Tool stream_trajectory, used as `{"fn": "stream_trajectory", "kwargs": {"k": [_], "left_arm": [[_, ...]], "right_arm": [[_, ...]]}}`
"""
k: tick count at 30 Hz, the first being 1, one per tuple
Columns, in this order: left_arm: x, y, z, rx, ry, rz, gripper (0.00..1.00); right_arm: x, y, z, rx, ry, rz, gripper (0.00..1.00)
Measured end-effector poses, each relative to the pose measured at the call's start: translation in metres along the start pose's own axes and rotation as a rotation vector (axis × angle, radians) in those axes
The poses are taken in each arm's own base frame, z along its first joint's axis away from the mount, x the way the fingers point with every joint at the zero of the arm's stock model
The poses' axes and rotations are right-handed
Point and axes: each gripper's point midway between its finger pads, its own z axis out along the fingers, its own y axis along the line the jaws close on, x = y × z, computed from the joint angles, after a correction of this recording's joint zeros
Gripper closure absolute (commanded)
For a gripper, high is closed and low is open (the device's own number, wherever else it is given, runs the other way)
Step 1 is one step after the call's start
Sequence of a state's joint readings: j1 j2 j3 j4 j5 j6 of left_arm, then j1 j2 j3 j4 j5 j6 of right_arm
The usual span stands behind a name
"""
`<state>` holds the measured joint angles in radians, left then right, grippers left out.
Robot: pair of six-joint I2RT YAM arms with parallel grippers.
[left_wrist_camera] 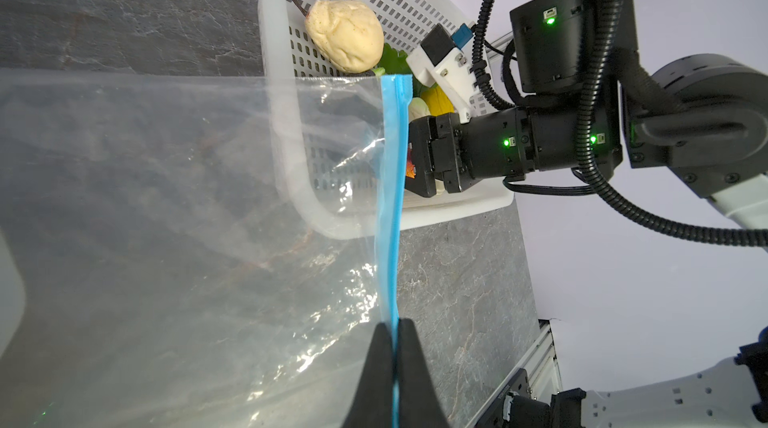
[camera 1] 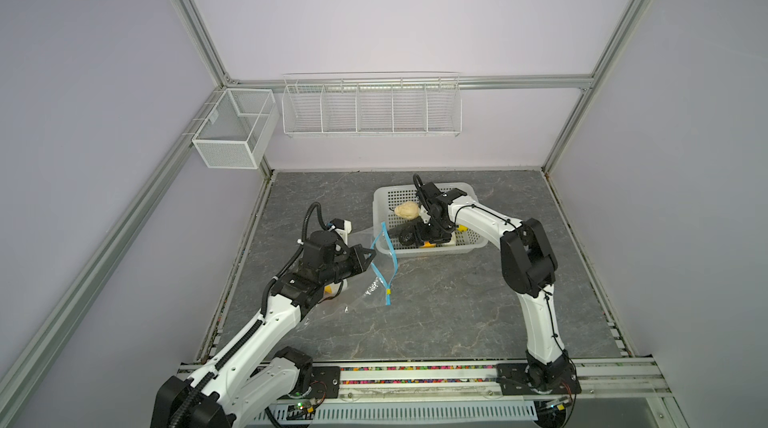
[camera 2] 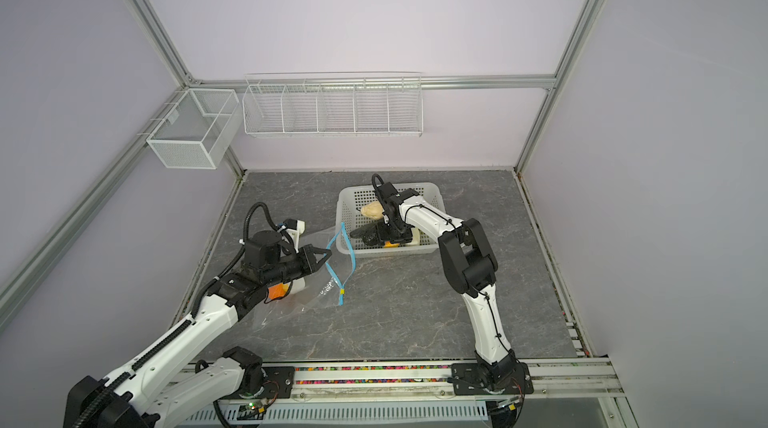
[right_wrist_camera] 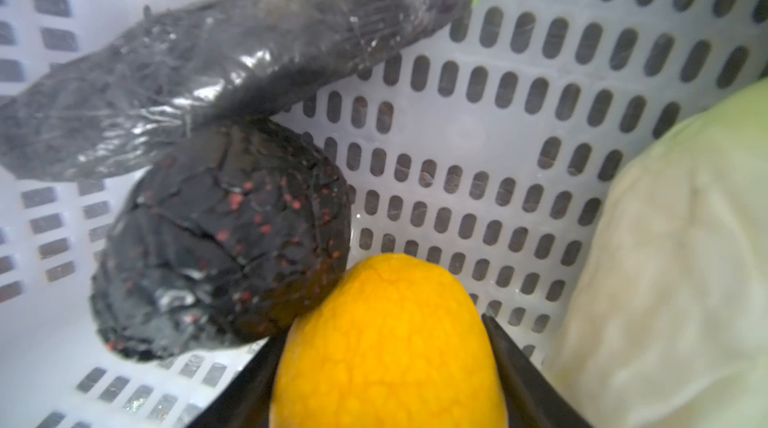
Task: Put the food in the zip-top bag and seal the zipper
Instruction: 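Lower the right gripper and close it on the orange-red peach, then carry the peach with the right gripper into the bag mouth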
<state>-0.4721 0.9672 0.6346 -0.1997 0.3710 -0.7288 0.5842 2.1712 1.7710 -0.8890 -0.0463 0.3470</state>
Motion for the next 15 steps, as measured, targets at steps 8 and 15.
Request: {"fn": "stream_trajectory", "kwargs": {"k": [8, 15], "left_arm": [[-0.001, 0.001, 0.0, -0.005, -0.006, -0.012, 1.0], [-0.002, 0.001, 0.0, -0.008, -0.009, -0.024, 1.0]], "right_arm": [[-0.009, 0.002, -0.037, -0.009, -0.077, -0.022, 0.37], [-0.013, -0.001, -0.081, -0.033, -0.179, -0.037, 0.37]]}}
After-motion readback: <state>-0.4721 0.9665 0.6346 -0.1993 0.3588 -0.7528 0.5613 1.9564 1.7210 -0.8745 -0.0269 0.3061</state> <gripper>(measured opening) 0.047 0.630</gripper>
